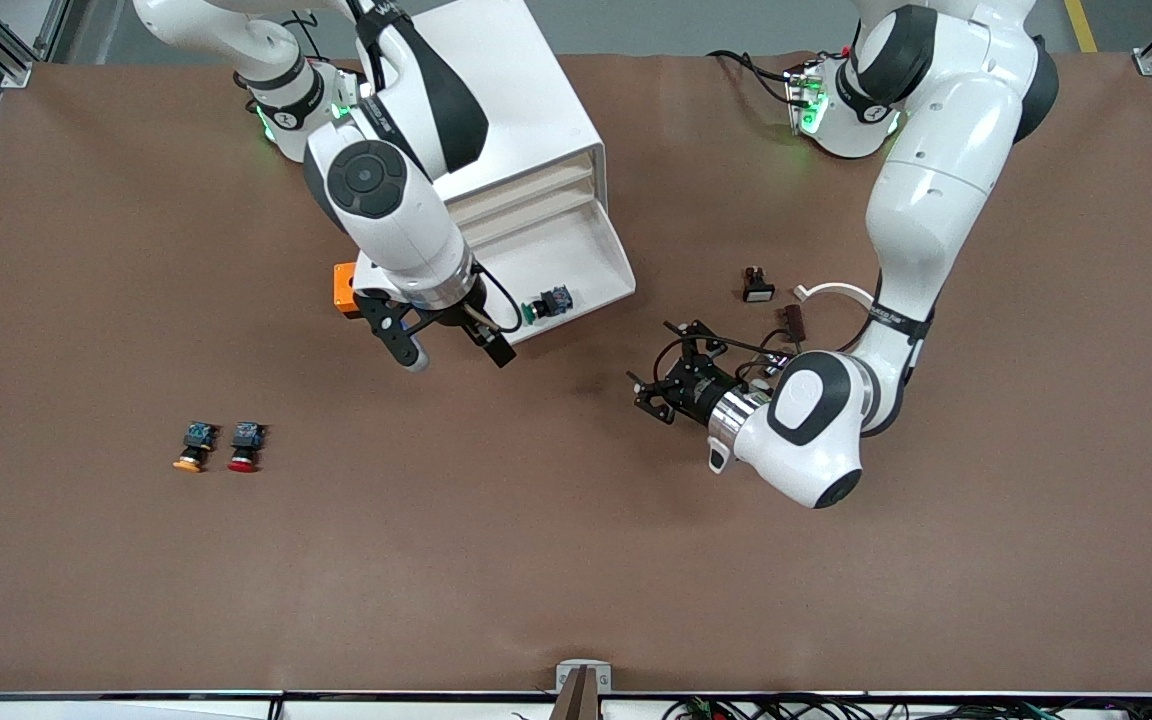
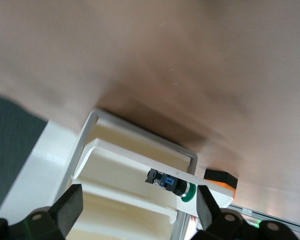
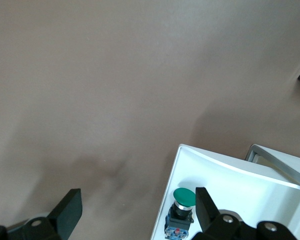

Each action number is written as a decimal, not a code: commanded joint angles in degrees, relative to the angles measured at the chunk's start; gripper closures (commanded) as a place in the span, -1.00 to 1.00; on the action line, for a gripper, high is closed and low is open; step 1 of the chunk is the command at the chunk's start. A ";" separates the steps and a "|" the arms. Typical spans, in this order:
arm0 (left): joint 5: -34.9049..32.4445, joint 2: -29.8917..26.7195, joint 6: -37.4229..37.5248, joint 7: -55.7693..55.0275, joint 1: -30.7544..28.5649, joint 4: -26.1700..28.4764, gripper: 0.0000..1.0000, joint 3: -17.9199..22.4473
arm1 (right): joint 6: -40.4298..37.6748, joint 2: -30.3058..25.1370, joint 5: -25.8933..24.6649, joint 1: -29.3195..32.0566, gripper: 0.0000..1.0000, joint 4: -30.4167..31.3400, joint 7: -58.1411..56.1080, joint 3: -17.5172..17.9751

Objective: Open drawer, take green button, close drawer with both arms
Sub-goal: 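Lower the right gripper into the open drawer toward the green button, then grasp the green button with the right gripper and lift it out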

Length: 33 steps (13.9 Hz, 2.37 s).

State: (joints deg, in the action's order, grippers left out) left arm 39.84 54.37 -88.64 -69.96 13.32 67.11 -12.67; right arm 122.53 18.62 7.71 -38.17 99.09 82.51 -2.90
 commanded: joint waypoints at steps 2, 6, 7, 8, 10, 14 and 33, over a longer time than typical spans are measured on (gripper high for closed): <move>-7.48 -6.37 -6.88 7.98 0.56 1.26 -1.00 0.10 | 6.56 -1.05 0.02 -4.36 -1.00 6.19 3.09 -0.61; -15.30 -8.32 -12.95 11.33 1.70 1.53 -1.00 -0.25 | 11.49 0.80 -0.15 -8.58 -1.00 9.36 4.31 -0.70; -16.80 -9.19 -13.49 11.69 1.79 1.70 -1.00 -0.25 | 11.68 1.50 -0.33 -9.37 -1.00 9.37 5.28 -0.79; -18.12 -9.72 -14.10 11.69 2.23 1.79 -1.00 -0.25 | 12.20 2.37 -1.20 -10.16 -1.00 9.37 6.33 -0.79; -20.84 -10.51 -15.42 11.69 3.63 1.79 -1.00 -0.16 | 14.13 3.96 -3.04 -11.48 -1.00 9.63 9.23 -0.70; -25.24 -10.60 -20.34 11.69 5.22 1.88 -1.00 -0.07 | 17.82 5.37 -3.58 -12.80 -1.00 11.55 9.95 -0.79; -37.82 -9.46 -27.38 12.39 8.12 3.46 -1.00 0.19 | 9.07 3.62 -3.49 -8.77 1.00 6.04 2.24 -0.97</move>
State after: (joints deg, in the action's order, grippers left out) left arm 3.28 45.21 -114.81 -57.68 21.05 69.25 -12.94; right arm 136.28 24.07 5.07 -49.33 107.32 88.31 -4.17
